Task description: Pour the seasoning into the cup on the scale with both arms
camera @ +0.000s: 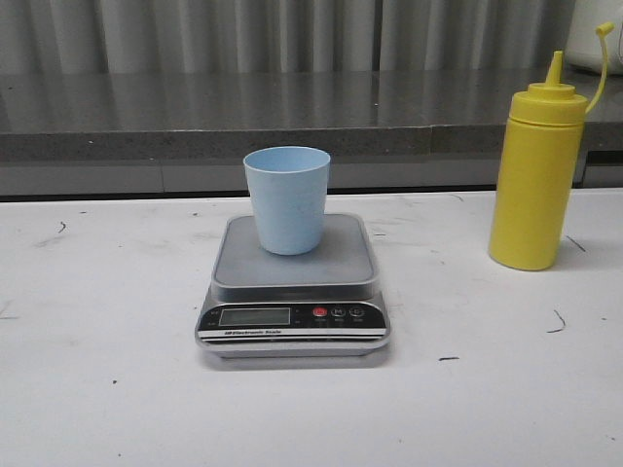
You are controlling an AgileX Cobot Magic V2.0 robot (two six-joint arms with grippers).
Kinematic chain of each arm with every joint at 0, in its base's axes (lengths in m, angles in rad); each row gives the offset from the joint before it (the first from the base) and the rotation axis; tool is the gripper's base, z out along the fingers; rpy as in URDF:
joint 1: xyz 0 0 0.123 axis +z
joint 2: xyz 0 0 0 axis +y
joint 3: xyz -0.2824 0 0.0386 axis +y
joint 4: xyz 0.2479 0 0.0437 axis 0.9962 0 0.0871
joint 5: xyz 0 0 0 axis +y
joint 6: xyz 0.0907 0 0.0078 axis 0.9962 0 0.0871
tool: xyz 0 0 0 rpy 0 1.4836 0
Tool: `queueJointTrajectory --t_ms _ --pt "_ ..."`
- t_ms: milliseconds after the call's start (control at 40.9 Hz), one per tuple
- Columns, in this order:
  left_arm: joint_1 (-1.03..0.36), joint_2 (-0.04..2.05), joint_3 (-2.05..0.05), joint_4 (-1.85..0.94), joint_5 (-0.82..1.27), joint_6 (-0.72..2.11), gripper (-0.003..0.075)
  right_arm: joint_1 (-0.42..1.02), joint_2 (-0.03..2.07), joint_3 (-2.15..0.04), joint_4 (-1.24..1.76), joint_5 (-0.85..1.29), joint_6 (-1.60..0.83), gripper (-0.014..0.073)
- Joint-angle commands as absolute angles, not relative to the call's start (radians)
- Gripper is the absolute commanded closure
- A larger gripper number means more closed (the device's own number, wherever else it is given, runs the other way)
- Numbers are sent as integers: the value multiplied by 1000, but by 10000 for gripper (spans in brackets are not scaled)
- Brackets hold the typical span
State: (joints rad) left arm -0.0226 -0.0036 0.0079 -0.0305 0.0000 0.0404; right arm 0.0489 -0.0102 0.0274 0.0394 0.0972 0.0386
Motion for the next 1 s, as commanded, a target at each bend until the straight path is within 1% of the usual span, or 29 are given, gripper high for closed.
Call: queueJointTrajectory --t_ms 0,269,979 --pt "-30 -26 24 -32 -82 37 740 44 -28 24 43 8 31 706" --pt "-30 -26 24 -32 -82 37 740 68 -28 24 0 8 30 706" --pt "-30 -26 24 -32 -82 37 740 54 -28 24 0 8 30 706"
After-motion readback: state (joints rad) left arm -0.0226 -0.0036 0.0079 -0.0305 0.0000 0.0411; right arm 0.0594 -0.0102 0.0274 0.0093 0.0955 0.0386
